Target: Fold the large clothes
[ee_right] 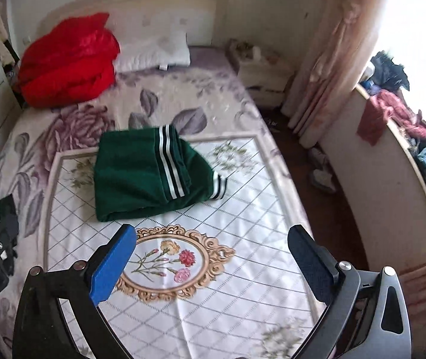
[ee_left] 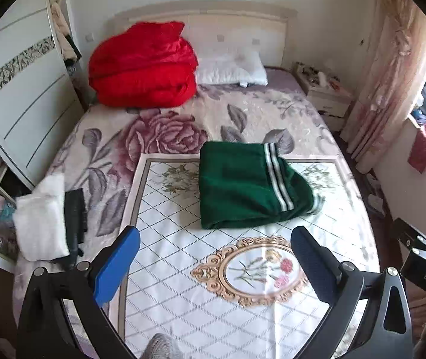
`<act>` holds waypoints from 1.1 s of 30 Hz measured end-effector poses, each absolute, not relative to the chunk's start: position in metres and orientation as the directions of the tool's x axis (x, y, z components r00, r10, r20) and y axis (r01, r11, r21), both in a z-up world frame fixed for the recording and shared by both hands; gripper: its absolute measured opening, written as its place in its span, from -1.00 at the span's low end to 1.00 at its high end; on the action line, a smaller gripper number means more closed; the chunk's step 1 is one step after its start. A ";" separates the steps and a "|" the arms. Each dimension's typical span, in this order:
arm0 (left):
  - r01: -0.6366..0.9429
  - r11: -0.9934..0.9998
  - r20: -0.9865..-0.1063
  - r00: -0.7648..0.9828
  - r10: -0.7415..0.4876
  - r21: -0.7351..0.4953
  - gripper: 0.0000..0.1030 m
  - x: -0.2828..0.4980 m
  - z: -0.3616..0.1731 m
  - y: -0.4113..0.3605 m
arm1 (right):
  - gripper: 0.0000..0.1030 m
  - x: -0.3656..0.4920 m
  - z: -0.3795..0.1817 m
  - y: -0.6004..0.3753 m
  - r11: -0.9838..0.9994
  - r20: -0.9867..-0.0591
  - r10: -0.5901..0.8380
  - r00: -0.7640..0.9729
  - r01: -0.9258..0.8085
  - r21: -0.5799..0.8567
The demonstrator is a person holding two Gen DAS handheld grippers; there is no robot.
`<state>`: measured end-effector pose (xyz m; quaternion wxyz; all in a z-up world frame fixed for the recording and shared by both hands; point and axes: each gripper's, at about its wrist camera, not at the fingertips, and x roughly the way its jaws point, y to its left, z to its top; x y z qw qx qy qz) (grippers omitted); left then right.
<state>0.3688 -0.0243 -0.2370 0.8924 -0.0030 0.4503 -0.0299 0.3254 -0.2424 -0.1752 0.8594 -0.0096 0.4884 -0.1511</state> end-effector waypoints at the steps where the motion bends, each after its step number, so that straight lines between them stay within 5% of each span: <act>1: 0.045 0.999 -0.795 0.604 -0.050 -0.029 1.00 0.356 -0.222 -0.024 | 0.99 0.312 -0.159 -0.240 0.953 -0.828 -0.276 0.488 0.251 -0.170; 17: 0.013 1.000 -0.719 0.695 -0.029 -0.027 1.00 0.194 -0.083 -0.016 | 0.99 0.098 0.058 -0.206 0.961 -0.685 -0.274 0.675 0.222 -0.166; 33: 0.008 1.000 -0.693 0.721 -0.020 -0.021 1.00 0.141 -0.039 -0.018 | 0.99 0.018 0.138 -0.202 0.972 -0.631 -0.235 0.740 0.187 -0.142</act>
